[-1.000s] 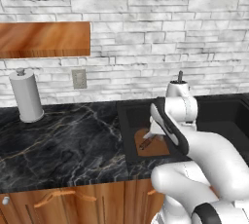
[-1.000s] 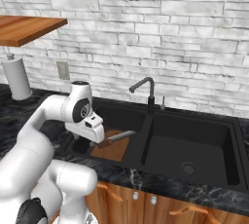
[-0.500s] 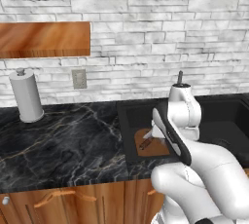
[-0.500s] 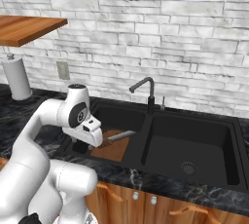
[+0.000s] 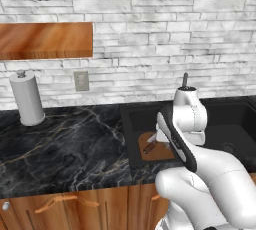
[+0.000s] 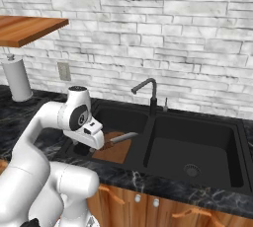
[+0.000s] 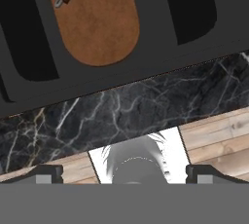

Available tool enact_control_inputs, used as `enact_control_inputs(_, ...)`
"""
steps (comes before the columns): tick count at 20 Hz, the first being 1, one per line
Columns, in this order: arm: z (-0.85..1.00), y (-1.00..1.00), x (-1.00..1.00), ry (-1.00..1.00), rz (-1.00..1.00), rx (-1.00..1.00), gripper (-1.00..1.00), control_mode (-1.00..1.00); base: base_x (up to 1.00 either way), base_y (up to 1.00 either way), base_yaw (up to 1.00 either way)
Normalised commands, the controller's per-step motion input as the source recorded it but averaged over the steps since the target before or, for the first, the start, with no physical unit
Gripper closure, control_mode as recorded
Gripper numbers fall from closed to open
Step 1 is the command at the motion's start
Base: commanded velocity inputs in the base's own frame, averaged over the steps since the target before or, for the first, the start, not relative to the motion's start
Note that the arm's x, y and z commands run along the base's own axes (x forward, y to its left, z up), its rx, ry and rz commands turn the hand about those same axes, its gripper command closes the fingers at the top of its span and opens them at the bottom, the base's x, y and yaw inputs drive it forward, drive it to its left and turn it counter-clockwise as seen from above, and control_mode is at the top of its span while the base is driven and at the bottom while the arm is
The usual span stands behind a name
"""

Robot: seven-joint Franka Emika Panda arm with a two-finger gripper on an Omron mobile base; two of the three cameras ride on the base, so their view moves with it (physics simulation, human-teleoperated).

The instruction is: Move the cutting board and knife to the sink. Then move spray from the cabinet to the counter.

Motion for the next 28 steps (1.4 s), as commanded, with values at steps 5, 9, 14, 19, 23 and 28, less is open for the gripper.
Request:
enact_control_inputs(5, 0.0, 0.0, 0.0, 0.0, 0.0, 0.0, -1.0, 1.0, -0.44, 0.0, 0.01)
enact_control_inputs(9, 0.0, 0.0, 0.0, 0.0, 0.0, 0.0, -1.0, 1.0, -0.52, 0.0, 0.02)
enact_control_inputs(14, 0.0, 0.0, 0.0, 0.0, 0.0, 0.0, -1.0, 1.0, -0.55, 0.0, 0.01)
enact_control_inputs(19, 0.0, 0.0, 0.0, 0.0, 0.0, 0.0, -1.0, 1.0, -0.53, 0.0, 0.01)
enact_control_inputs(23, 0.0, 0.0, 0.0, 0.0, 0.0, 0.0, -1.0, 1.0, -0.64, 0.0, 0.0)
enact_control_inputs(28, 0.0, 0.0, 0.0, 0.0, 0.0, 0.0, -1.0, 1.0, -0.67, -0.01, 0.05)
